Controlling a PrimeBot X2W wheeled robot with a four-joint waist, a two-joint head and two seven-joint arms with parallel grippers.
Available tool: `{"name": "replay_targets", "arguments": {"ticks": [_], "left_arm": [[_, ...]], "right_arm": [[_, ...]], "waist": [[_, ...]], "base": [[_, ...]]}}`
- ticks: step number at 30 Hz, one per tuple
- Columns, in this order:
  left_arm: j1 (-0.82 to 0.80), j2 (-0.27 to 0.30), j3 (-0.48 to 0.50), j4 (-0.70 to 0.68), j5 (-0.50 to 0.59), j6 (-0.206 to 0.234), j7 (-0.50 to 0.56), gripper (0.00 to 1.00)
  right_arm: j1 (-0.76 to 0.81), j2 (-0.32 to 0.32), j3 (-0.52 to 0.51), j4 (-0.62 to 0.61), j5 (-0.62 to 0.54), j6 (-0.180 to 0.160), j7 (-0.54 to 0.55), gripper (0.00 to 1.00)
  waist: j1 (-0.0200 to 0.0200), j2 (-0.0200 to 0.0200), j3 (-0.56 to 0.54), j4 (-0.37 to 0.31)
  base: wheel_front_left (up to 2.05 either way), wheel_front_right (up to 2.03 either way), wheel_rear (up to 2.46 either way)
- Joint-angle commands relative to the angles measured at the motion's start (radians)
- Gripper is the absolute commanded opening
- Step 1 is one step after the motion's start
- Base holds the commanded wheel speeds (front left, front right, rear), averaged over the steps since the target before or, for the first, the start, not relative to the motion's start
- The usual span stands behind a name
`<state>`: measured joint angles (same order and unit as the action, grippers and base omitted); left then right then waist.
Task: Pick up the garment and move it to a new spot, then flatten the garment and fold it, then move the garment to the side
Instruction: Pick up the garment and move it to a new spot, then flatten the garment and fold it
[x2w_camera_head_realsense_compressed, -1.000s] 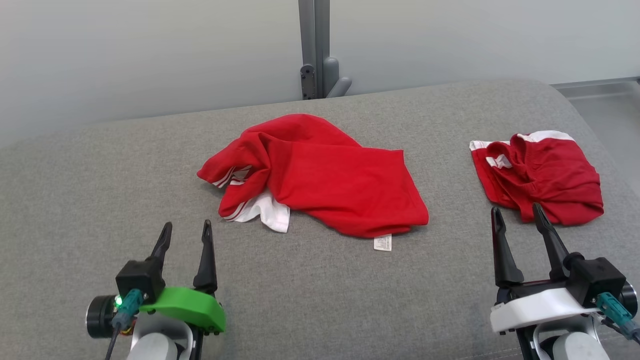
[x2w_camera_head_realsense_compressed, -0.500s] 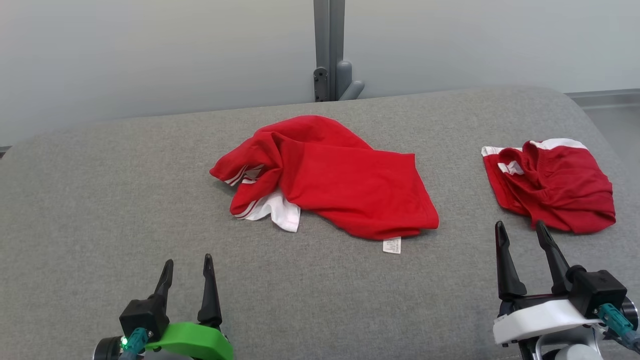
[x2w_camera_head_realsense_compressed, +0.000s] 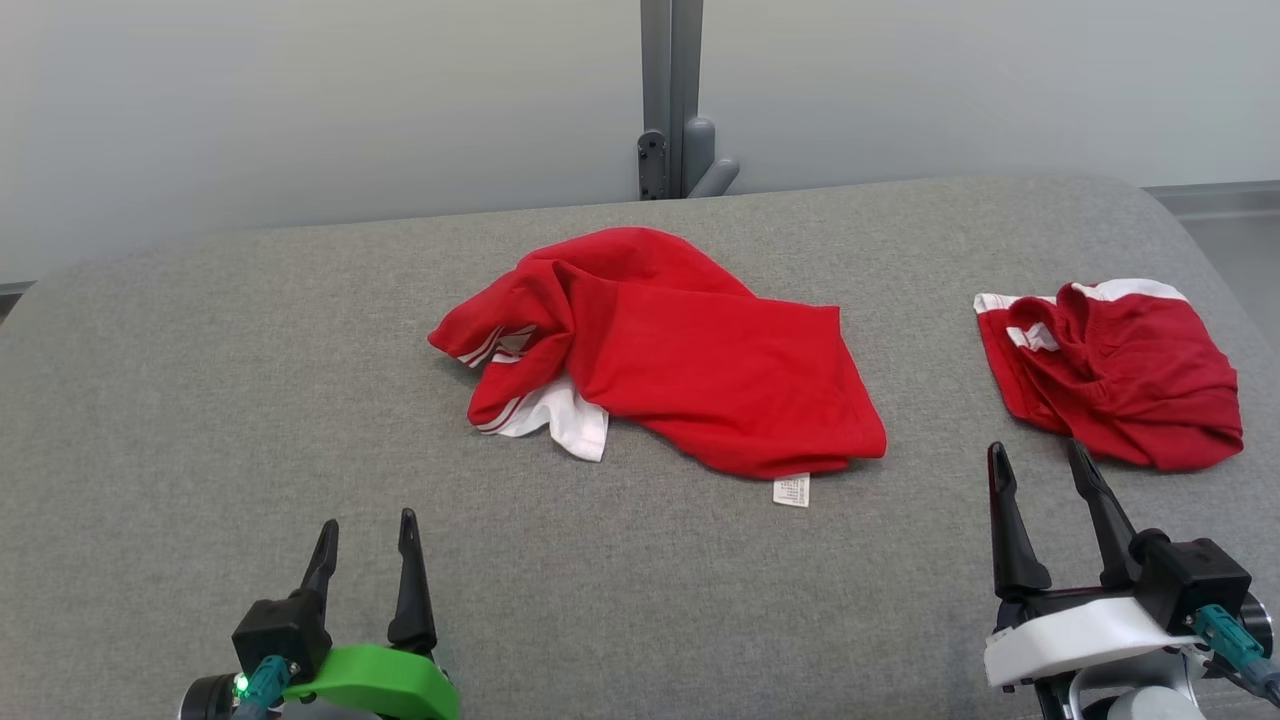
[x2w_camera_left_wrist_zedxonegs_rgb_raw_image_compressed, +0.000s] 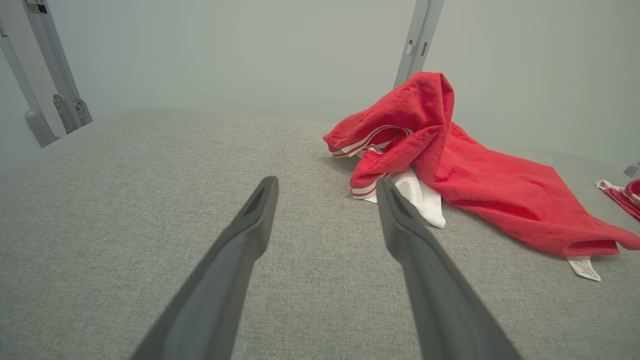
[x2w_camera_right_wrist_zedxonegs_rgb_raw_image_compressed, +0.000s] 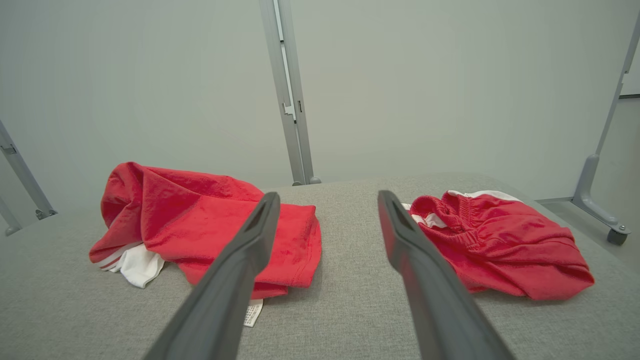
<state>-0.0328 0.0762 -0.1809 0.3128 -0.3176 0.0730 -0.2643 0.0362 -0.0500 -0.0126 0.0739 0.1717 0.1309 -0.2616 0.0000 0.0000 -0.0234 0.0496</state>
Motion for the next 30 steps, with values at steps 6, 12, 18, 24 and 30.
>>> {"name": "replay_targets", "arguments": {"ticks": [6, 12, 18, 24, 30], "left_arm": [[-0.001, -0.008, 0.019, 0.002, 0.014, -0.014, 0.000, 1.00], [-0.015, -0.013, 0.015, 0.009, 0.034, -0.025, 0.000, 1.00], [-0.093, -0.019, -0.048, 0.066, 0.041, -0.061, 0.000, 1.00], [-0.231, -0.024, -0.133, 0.206, 0.008, -0.087, 0.007, 1.00], [-0.363, -0.024, -0.197, 0.357, -0.105, -0.060, 0.005, 1.00]], "right_arm": [[-0.007, -0.001, 0.000, -0.001, 0.004, 0.000, -0.005, 1.00], [-0.008, -0.001, -0.003, -0.001, 0.005, 0.000, -0.005, 1.00], [-0.023, -0.001, 0.008, 0.006, 0.000, 0.000, -0.005, 1.00], [-0.060, -0.001, 0.036, 0.004, -0.008, 0.000, -0.005, 1.00], [-0.113, -0.001, 0.077, 0.005, -0.012, 0.000, -0.005, 1.00]], "waist": [[0.0000, 0.0000, 0.003, -0.001], [0.0000, 0.0000, 0.011, -0.002], [0.0000, 0.0000, 0.039, -0.016], [0.0000, 0.0000, 0.103, -0.073], [0.0000, 0.0000, 0.173, -0.158]], "base": [[0.00, 0.00, 0.00], [0.00, 0.00, 0.00], [0.00, 0.00, 0.00], [0.00, 0.00, 0.00], [0.00, 0.00, 0.00]]}}
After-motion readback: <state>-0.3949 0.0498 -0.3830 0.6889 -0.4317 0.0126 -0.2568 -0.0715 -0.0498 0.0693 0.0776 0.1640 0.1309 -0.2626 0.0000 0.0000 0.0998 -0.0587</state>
